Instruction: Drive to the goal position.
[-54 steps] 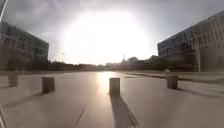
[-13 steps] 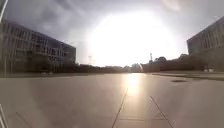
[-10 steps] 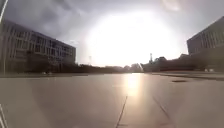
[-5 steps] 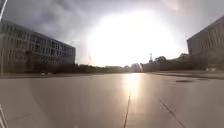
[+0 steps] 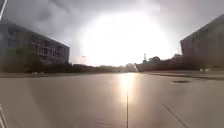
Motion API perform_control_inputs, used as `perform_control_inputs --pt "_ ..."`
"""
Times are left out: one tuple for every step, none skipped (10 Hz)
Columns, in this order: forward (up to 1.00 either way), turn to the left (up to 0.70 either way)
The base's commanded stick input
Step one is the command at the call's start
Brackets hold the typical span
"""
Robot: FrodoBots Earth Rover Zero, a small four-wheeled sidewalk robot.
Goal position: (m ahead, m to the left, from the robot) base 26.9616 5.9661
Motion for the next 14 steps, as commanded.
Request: perform_control_inputs --pt "0.7 -0.35" --pt "0.7 -0.35" --pt "0.7 -0.05" --pt "0.7 0.0" --pt "0.7 0.0" --pt "0.7 0.0" --pt "0.7 0.0" --pt "0.7 0.0" --pt "0.7 0.08" --pt "0.7 0.26" --pt "0.7 0.35" --pt "0.7 0.35" --pt "0.7 0.35" --pt "0.7 0.35"
